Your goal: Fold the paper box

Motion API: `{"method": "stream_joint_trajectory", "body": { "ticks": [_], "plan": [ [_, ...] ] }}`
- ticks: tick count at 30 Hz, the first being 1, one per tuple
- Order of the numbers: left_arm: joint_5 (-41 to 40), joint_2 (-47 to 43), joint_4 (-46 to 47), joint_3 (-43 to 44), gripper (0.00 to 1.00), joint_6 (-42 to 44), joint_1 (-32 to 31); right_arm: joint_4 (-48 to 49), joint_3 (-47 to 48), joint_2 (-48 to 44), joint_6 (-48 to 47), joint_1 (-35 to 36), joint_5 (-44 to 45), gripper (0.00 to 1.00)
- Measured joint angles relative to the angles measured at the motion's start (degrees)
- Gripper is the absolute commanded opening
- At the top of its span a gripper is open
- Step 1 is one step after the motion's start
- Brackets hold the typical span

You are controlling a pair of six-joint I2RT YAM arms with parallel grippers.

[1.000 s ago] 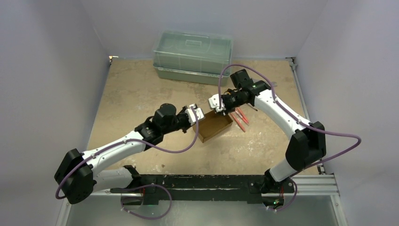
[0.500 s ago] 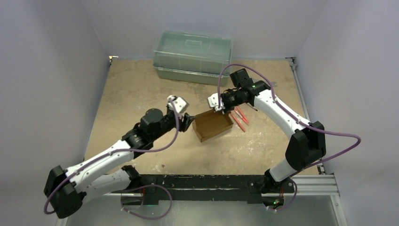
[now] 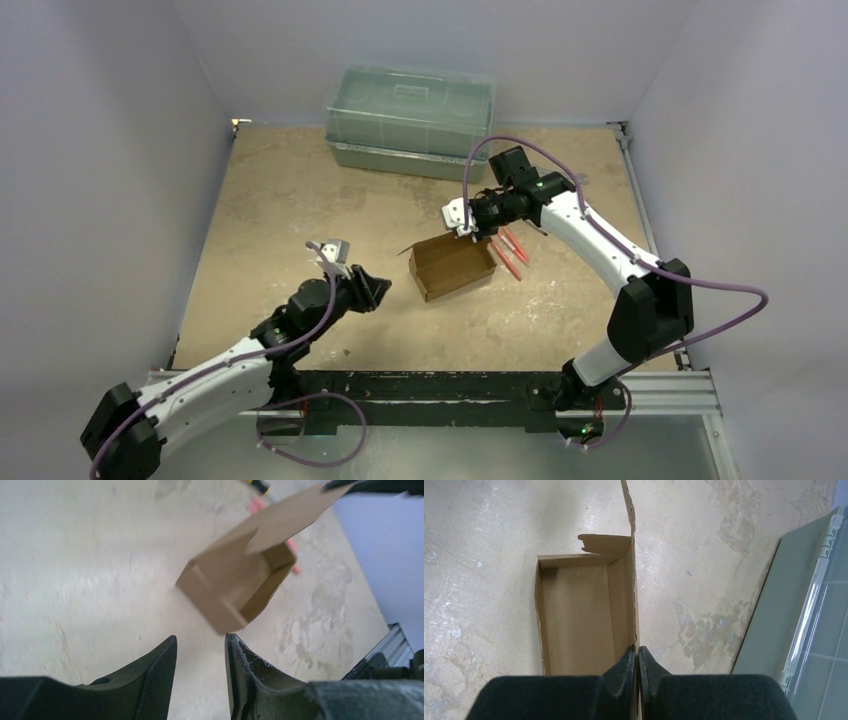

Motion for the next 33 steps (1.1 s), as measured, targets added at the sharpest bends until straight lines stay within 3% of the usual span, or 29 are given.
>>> {"method": "stream_joint_trajectory", "body": {
  "ticks": [4,11,19,33],
  "plan": [
    [2.6,10.0,6.2,-4.2,0.38,-5.4,0.0,0.5,-0.5,-0.3,0.3,0.0,-0.1,0.06],
    [5.7,25.6,17.9,-1.9,0.37,-9.2,0.0,0.8,-0.9,-0.7,0.9,0.0,-0.2,0.06],
    [4.3,28.8,21.6,0.4,0.36,-11.5,0.0,0.9,-1.3,-0.9,1.0,0.0,-0.6,0.06],
    [2.6,38.5,25.2,4.8,0.26,-13.0,0.0,1.0,-1.6,-0.9,1.2,0.0,-1.5,0.05]
  ]
}}
